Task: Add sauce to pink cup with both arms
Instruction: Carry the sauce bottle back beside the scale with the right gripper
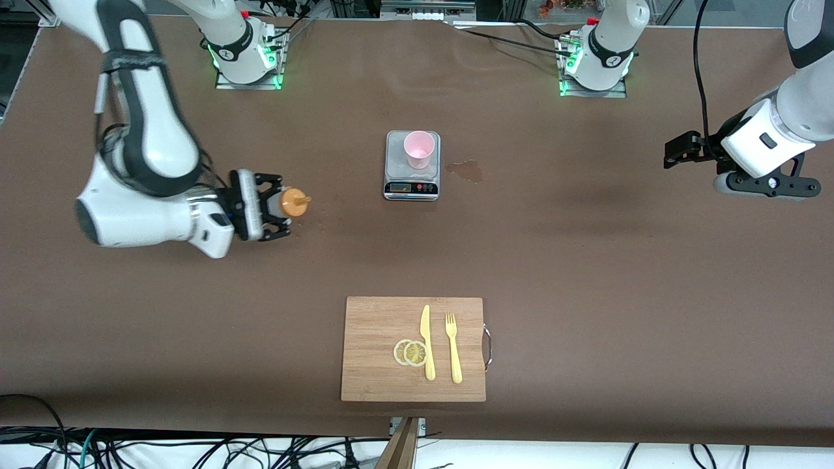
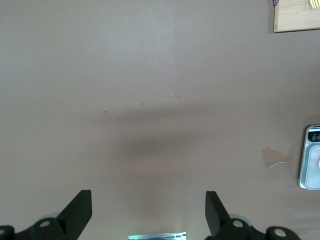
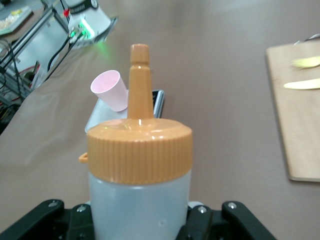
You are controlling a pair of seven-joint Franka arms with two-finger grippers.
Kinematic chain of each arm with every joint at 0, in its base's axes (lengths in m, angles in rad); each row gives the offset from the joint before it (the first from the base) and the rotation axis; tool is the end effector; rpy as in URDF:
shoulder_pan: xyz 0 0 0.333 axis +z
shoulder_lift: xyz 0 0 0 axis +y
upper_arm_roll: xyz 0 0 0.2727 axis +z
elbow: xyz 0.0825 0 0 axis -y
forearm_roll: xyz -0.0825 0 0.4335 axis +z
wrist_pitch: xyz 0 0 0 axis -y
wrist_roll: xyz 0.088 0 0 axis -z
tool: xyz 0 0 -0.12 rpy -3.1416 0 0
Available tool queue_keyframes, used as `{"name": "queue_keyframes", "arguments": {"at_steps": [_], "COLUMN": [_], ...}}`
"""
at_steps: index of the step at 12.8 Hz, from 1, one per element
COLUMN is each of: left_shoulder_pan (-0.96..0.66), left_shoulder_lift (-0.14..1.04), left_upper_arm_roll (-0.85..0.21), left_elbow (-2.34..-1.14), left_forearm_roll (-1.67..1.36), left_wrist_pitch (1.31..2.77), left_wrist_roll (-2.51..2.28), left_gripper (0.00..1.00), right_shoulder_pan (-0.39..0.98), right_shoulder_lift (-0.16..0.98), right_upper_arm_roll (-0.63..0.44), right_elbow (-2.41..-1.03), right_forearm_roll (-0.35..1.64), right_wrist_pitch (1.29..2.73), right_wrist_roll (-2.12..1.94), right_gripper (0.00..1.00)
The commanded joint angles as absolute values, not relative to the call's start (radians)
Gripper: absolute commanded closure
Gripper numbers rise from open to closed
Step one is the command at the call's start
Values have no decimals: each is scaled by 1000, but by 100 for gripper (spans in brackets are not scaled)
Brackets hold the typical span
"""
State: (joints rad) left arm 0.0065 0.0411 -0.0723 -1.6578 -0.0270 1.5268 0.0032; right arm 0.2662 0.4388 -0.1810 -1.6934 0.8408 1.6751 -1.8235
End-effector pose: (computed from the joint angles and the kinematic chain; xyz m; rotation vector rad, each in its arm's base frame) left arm 0.5988 -0.0423 0.4953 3.1036 -0.1057 -0.2690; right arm 0.6361 0.1428 0.2664 -1.6117 -1.6905 -0.3503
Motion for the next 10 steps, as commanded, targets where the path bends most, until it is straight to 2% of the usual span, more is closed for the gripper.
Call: {"name": "queue_keyframes", "arguments": {"at_steps": [1,3,6,10], "left_shoulder_pan": [9,9,9,9], "left_shoulder_lift": [17,17,17,17], "left_upper_arm_roll": [-74,-74,-74,-74], "left_elbow": [-1674,-1674,-1675,-1674], "left_forearm_roll": [-35,-35,-35,-35], "left_wrist_pitch": [1517,1517,1517,1517], "left_wrist_roll": [11,11,11,11], "left_gripper": [0,0,0,0], "right_shoulder_pan": [226,149,23,-72], "right_shoulder_lift": [507,572,693,793], "right_upper_arm_roll": [-233,-236,-236,-236], "right_elbow": [-1683,-1683,-1668,-1655], "right_forearm_roll": [1025,1112,1129,1158], "right_wrist_pitch": [1609,1531,1421,1248], "right_wrist_roll": [-2032,-2171,-2377,-2511], "right_gripper": [100,100,100,100]}}
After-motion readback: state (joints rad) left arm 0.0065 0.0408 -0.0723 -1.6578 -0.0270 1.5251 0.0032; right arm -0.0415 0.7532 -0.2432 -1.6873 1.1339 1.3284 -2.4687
